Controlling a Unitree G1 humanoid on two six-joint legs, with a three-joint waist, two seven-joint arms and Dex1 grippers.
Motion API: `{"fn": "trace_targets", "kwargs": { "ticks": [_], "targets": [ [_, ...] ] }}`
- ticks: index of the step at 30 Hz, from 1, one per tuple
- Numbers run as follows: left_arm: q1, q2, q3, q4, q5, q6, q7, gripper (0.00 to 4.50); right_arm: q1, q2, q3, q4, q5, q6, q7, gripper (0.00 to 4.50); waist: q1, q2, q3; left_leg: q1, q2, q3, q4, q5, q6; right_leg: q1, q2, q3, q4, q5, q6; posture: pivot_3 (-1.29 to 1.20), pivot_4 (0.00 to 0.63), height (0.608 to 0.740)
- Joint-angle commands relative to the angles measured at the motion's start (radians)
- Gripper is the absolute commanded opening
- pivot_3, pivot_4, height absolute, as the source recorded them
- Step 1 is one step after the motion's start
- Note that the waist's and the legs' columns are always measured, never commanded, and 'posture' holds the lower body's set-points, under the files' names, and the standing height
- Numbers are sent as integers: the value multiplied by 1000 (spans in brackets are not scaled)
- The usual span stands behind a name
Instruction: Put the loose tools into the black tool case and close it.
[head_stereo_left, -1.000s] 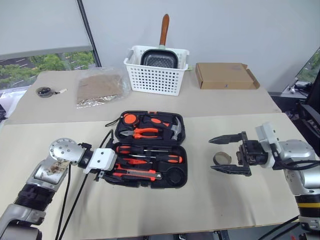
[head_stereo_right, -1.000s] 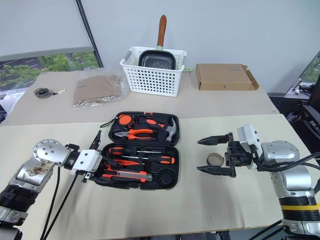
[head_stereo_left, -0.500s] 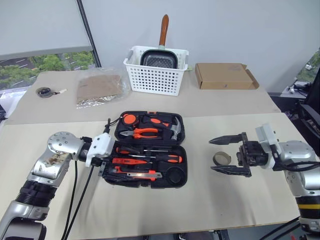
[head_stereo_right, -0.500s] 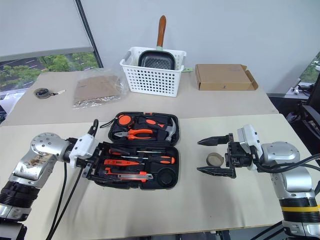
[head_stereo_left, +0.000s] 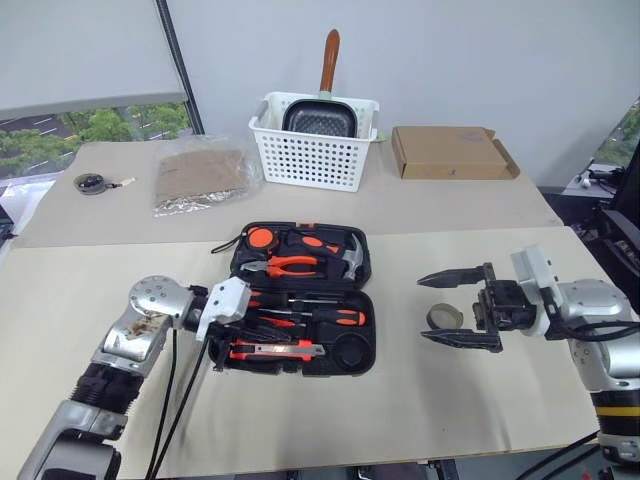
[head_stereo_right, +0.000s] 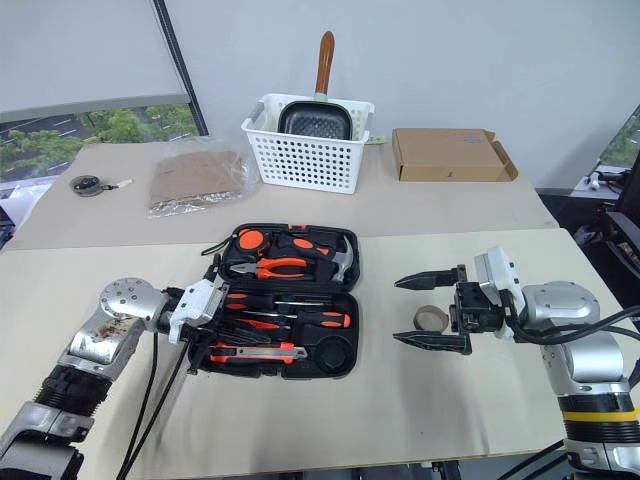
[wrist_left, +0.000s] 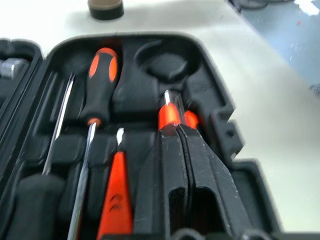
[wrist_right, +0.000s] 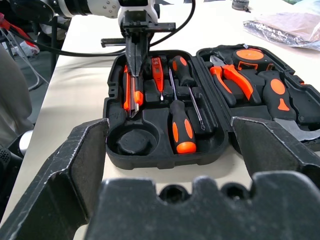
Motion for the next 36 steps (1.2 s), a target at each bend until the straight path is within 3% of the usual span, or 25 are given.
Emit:
{"fn": "trace_targets", "kwargs": {
  "ticks": [1, 6, 16, 25, 36],
  "targets": [
    [-20, -10, -15, 34, 30, -53, -15, 16, -14, -9, -20, -21, 22, 1, -2, 4500, 0, 0, 0, 0, 0, 0, 0, 0, 0, 0, 0, 0, 0, 0, 0, 0, 150, 700],
    [-18, -20, -53, 84, 78, -134, -48, 16, -16, -11, -22, -21, 21, 0, -5, 4500, 0, 0, 0, 0, 0, 0, 0, 0, 0, 0, 0, 0, 0, 0, 0, 0, 150, 700],
    [-20, -61, -25, 117, 42, -230, -60, 16, -2, -14, -31, -29, 22, -1, -13, 4500, 4, 1, -1, 0, 0, 0, 2, 0, 1, 1, -1, 0, 1, 0, 0, 0, 150, 700],
    [-10, -58, -82, 179, 151, -480, -60, 16, -3, -9, -29, -26, 20, -5, -17, 4500, 2, 1, -1, 1, 0, 0, 2, -1, 1, 1, -1, 0, 0, 1, 0, 0, 150, 700],
    [-6, -58, -116, 262, 199, -480, 8, 16, -5, -9, -26, -25, 17, -8, -20, 4500, 11, 10, -6, 8, 0, 0, 3, 0, 2, 7, -2, 0, 1, 1, 1, 0, 150, 700]
  ]
}}
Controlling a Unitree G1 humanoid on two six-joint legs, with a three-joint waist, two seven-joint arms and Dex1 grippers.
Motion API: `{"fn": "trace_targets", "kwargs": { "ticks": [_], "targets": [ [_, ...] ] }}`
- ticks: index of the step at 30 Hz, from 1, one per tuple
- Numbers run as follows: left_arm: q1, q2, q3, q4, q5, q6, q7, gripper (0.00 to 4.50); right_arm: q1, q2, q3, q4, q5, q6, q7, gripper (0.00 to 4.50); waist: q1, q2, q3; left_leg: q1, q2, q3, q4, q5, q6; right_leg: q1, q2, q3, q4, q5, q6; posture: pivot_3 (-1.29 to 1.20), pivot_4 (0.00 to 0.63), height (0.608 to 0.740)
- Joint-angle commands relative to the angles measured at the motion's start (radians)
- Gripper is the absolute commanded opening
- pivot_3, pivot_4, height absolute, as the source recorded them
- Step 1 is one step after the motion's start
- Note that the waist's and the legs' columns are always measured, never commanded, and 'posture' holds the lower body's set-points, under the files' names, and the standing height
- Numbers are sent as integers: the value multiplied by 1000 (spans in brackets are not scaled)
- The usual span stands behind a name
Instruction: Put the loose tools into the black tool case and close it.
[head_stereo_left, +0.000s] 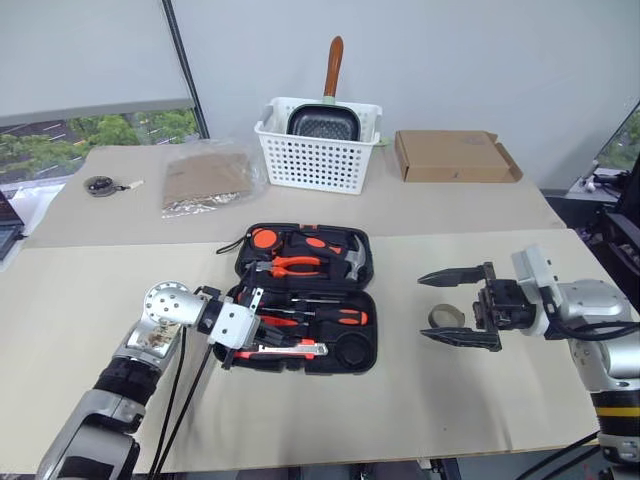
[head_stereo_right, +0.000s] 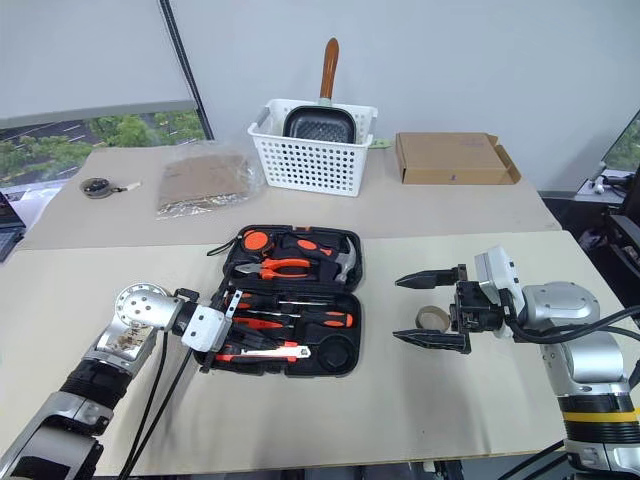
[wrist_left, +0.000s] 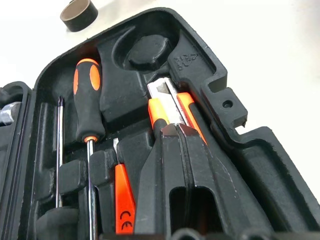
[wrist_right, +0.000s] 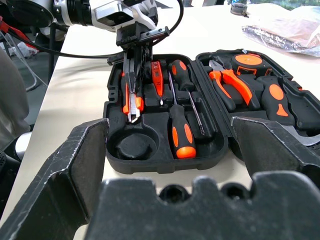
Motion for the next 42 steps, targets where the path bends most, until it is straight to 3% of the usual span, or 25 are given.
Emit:
{"fn": "trace_targets", "kwargs": {
  "ticks": [1, 10, 13, 17, 22, 25, 29, 35, 39, 42],
  "targets": [
    [24, 10, -51, 58, 72, 35, 0, 16, -8, -9, -25, -24, 17, -7, -3, 4500, 0, 2, -1, 1, 0, 0, 0, 0, 0, 1, 0, 0, 0, 0, 0, 0, 150, 700],
    [28, 8, -60, 64, 77, 66, 22, 16, -5, -19, -28, -25, 16, -3, -3, 4500, 4, 7, -4, 3, 1, 0, -1, 0, 0, 2, 0, 0, 0, 0, 0, 0, 150, 700],
    [31, -10, -13, 21, 17, 137, 66, 16, 14, -39, -35, -28, 0, -3, -9, 4500, 10, 7, -4, 3, 1, 0, 0, 0, 0, 2, 0, 0, 0, 0, 0, 0, 150, 700],
    [42, -19, 59, -118, -117, 342, 108, 16, 52, -83, -22, -19, -71, -19, -46, 4500, 15, 5, -3, 2, 1, 0, 0, 0, 0, 1, 0, 0, 0, 0, 0, 0, 150, 700],
    [92, 1, 125, -327, -204, 536, 203, 16, 80, -118, -3, -25, -183, -4, -146, 4500, 10, 1, 0, -12, 1, -1, 1, 1, 0, -9, 1, 0, -1, 1, 2, 0, 150, 700],
    [136, 59, 165, -490, -320, 701, 194, 724, 108, -147, -6, -42, -213, 20, -174, 4500, 3, 0, 0, -12, 0, 1, 0, 0, 0, -9, 1, 0, -2, 1, 2, 0, 150, 700],
    [171, 131, 198, -606, -382, 807, 186, 1998, 141, -192, 14, -65, -268, 47, -205, 4500, 1, -1, 1, -12, -1, 0, -1, -1, 2, -9, 0, 0, -4, -1, 4, 0, 150, 700],
    [206, 216, 208, -700, -398, 884, 175, 4290, 148, -204, 50, -92, -291, 117, -236, 4500, 1, -3, 2, -11, -1, 0, 0, -2, 2, -8, 0, 0, -3, -2, 5, 0, 150, 700],
    [212, 240, 226, -758, -417, 941, 202, 4467, 133, -195, 86, -71, -330, 118, -263, 4500, 0, -3, 2, -11, 0, -2, 0, -1, 2, -9, 1, 0, -2, -2, 4, 0, 150, 700],
    [206, 240, 236, -789, -419, 968, 234, 4500, 118, -187, 100, -52, -342, 114, -276, 3744, 0, -3, 2, -12, -1, -1, -1, -1, 1, -9, 1, 0, -2, -2, 4, 0, 150, 700]
  ]
}}
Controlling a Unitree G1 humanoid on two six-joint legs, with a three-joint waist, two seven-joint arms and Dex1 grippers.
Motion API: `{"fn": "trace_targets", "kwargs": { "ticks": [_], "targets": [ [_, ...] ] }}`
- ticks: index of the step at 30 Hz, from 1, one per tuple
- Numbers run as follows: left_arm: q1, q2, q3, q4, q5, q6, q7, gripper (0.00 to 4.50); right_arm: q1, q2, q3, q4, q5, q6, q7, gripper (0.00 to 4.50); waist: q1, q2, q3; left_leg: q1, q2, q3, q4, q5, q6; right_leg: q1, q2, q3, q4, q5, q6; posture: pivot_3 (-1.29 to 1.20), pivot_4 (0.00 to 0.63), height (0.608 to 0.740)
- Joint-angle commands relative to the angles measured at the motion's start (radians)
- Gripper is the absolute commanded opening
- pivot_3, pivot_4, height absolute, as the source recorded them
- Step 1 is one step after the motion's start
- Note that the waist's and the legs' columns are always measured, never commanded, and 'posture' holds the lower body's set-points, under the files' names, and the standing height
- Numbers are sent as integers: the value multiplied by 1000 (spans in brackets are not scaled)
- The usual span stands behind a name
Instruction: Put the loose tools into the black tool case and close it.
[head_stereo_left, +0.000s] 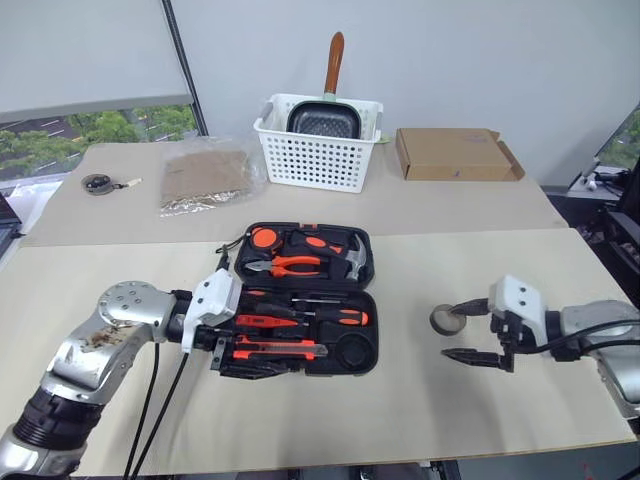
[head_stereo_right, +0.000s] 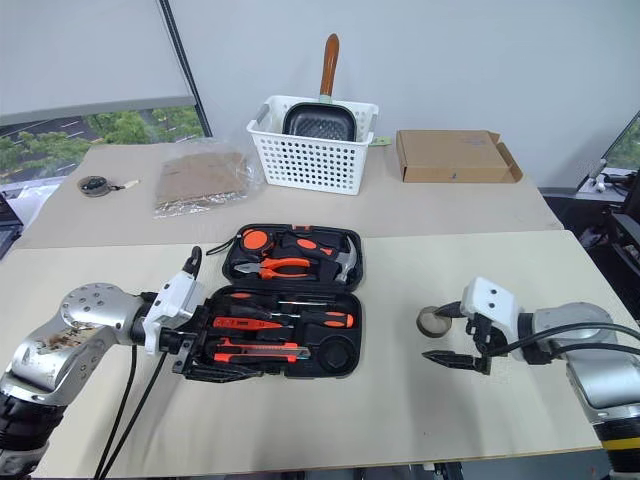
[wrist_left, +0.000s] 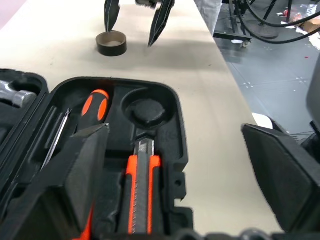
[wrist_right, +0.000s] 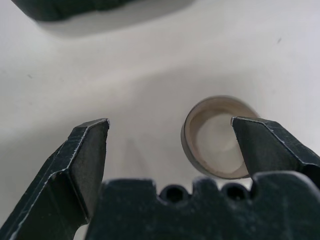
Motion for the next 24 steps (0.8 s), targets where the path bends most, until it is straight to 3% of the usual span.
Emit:
{"fn": "trace_targets", "kwargs": {
  "ticks": [1, 11, 18, 24],
  "targets": [
    [-11, 11, 34, -58, -24, 32, 39, 4500, -33, 0, 2, 11, -17, -9, -15, 3404, 0, 0, 0, 0, 0, 0, 0, 0, 0, 0, 0, 0, 0, 0, 0, 0, 150, 700],
    [-7, 48, 63, -118, -74, 94, 38, 4500, -89, 20, 50, 86, -57, -58, -10, 43, -2, -1, 1, 0, 0, 0, 0, 0, 0, 1, 0, 0, 0, 0, 0, 0, 150, 700],
    [10, 53, 68, -122, -72, 80, 41, 4500, -113, 24, 50, 91, -53, -82, 6, 43, -2, -1, 1, 0, -1, 0, 0, 0, 0, 1, 0, 0, 0, 0, 0, 0, 150, 700],
    [25, 45, 103, -117, -80, 87, 77, 4500, -171, 47, 70, -106, 31, -9, 51, 43, -7, -1, 1, 0, 0, 0, 0, 1, -1, 1, 1, 0, 0, 0, 0, 0, 150, 700]
  ]
}}
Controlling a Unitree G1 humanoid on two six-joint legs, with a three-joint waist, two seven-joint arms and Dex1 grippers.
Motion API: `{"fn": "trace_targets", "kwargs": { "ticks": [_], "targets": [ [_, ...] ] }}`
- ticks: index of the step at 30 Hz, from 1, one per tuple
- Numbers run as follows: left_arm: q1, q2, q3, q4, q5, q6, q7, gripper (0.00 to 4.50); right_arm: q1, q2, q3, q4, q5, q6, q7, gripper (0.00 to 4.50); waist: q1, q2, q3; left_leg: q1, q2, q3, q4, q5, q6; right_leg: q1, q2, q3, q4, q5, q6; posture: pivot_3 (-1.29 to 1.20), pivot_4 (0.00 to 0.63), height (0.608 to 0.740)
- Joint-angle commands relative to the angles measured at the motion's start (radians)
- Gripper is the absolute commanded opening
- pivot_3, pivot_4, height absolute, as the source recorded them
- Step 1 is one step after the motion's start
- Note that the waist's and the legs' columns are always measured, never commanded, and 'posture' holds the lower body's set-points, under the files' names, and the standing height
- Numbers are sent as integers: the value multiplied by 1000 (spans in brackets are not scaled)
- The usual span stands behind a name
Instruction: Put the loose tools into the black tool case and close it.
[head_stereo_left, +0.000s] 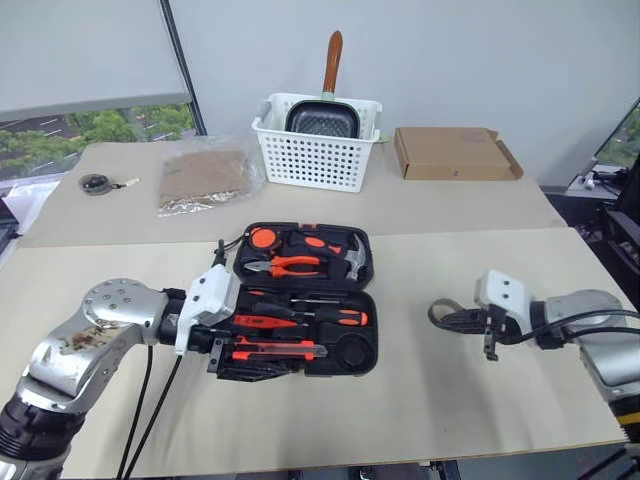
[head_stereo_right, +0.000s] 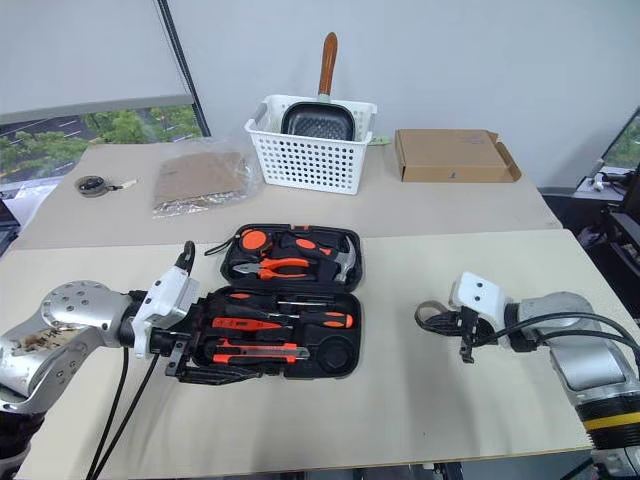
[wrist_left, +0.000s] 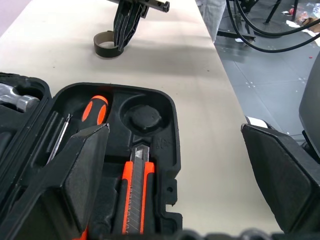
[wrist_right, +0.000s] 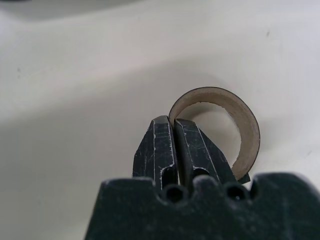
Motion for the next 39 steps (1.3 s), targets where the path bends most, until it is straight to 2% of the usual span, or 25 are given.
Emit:
{"fn": "trace_targets", "kwargs": {
  "ticks": [1, 6, 13, 28, 33, 39],
  "targets": [
    [15, -1, 59, -27, -28, 3, 33, 4500, -62, 26, 31, -204, 79, 74, 20, 43, -7, 0, 0, 0, 0, 0, 0, 0, 0, 0, 0, 0, 0, 0, 0, 0, 150, 700],
    [89, 20, 107, -54, -33, 4, 52, 4500, -123, 91, 182, -377, 84, 168, 27, 43, -10, 0, 0, 1, 0, 0, -2, 1, -1, 0, 0, 0, 0, 0, 0, 0, 150, 700],
    [175, 43, 162, -104, -48, 2, 66, 4500, -188, 153, 343, -390, 15, 195, 25, 43, 2, -1, 1, 0, -1, -1, -1, 0, 0, 0, -1, -1, -1, -1, -1, 0, 150, 700],
    [257, 43, 202, -135, -47, -12, 83, 4500, -219, 114, 406, -385, -21, 258, 64, 43, -2, -1, 1, 0, 0, -2, -1, 1, -2, -1, -1, -2, 0, -1, -2, 0, 150, 700],
    [249, 41, 193, -117, -37, -26, 76, 4500, -215, 143, 383, -400, 11, 285, 33, 1586, -3, -1, 1, 0, 0, -2, -1, 1, -1, -1, -1, -2, 0, -1, -2, 0, 150, 700],
    [247, 31, 196, -84, -29, -41, 72, 4500, -220, 145, 326, -377, 41, 287, 4, 3691, -3, -1, 1, 0, 0, -2, -1, 1, -2, -1, -1, -2, 0, -1, -2, 0, 150, 700]
  ]
}}
